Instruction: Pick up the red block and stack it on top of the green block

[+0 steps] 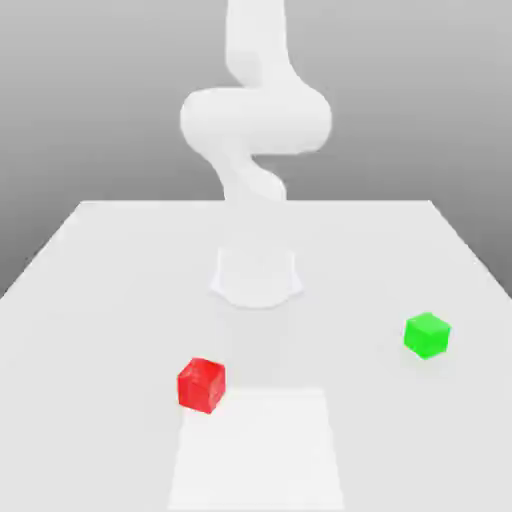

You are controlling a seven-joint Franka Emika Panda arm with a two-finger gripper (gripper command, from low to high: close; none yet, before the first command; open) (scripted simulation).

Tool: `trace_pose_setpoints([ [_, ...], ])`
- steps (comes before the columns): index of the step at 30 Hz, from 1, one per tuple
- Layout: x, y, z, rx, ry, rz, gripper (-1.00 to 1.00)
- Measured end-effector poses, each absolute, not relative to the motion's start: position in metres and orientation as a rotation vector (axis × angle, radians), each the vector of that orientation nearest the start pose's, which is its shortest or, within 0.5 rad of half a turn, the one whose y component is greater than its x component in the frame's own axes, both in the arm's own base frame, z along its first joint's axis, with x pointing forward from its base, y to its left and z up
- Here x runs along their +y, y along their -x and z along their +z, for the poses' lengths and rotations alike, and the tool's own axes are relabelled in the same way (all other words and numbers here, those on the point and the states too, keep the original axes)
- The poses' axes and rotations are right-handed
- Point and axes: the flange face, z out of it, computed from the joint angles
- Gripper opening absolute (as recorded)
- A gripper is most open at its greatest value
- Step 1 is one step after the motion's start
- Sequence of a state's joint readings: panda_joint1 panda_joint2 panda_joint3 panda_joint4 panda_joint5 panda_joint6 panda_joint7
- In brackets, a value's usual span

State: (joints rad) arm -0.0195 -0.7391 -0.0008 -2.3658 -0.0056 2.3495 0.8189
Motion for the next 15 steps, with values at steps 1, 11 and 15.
trace_pose_setpoints([
  [1, -0.012, -0.384, 0.636, 1.136, 2.494, -0.904, 0.00],
  [11, -0.057, -0.403, 0.386, 1.489, 2.605, -0.440, 0.00],
  [15, -0.070, -0.364, 0.284, 1.644, 2.613, -0.201, 0.00],
])
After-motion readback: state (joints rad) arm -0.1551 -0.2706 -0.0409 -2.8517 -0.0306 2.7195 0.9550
